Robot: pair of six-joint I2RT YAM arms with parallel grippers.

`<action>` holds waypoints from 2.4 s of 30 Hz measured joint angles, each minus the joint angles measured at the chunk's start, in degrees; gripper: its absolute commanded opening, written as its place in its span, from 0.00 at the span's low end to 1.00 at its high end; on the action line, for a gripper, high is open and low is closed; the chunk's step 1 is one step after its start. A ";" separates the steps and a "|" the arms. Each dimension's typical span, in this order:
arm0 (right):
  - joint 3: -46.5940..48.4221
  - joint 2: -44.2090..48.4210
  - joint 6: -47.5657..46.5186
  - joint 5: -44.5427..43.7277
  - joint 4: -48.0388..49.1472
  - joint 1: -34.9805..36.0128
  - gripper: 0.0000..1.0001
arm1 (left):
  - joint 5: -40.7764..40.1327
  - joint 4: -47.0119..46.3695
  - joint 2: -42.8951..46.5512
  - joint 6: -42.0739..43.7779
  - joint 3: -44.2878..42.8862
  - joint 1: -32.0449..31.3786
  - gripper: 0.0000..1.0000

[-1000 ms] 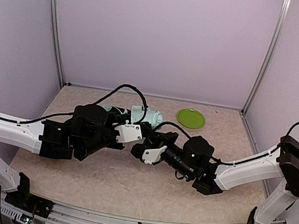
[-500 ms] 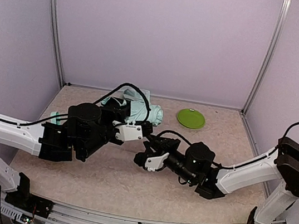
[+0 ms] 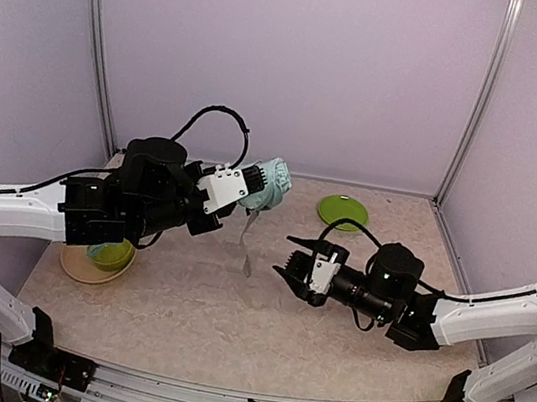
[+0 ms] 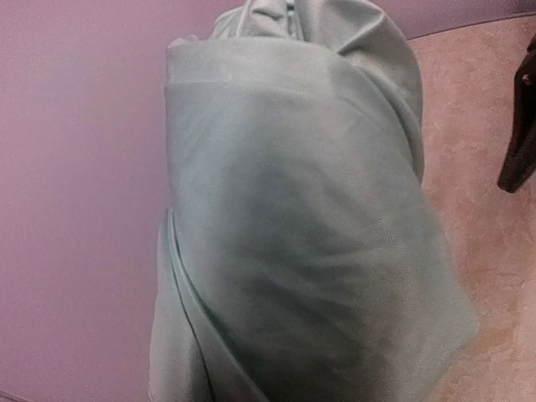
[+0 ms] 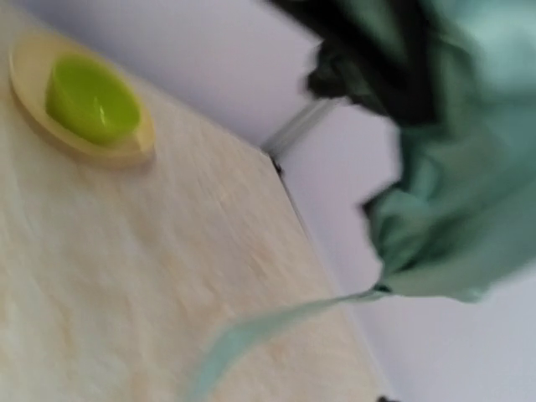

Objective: Put away the umbrella

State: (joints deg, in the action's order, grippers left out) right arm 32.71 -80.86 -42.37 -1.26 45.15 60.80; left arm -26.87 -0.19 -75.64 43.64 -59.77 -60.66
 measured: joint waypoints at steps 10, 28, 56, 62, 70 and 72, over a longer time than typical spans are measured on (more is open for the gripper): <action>-0.31 12.15 22.53 20.06 -8.81 -10.86 0.78 | 14.45 12.61 2.89 -13.31 -1.70 0.79 0.00; 5.29 -3.87 44.13 26.25 -5.99 -12.63 0.86 | 8.39 22.47 1.57 -21.00 -25.88 -7.61 0.00; 6.14 -15.76 52.89 24.33 7.08 -13.29 0.58 | 3.89 25.75 -1.16 -19.34 -29.64 -7.93 0.00; 6.51 -16.65 53.00 23.87 7.10 -11.87 0.44 | 3.93 25.77 -1.60 -19.19 -29.64 -7.23 0.00; 6.88 -17.11 53.02 22.99 7.65 -11.04 0.04 | 4.39 25.77 -1.66 -19.21 -29.64 -6.54 0.00; 6.91 -17.42 52.94 22.75 7.98 -11.08 0.00 | 5.31 25.75 -1.64 -19.23 -29.64 -6.54 0.00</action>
State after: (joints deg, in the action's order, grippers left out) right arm 39.62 -98.28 10.57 21.50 53.12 49.71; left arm -21.56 25.56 -77.28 24.40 -89.41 -67.20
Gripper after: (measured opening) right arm 0.066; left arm 0.295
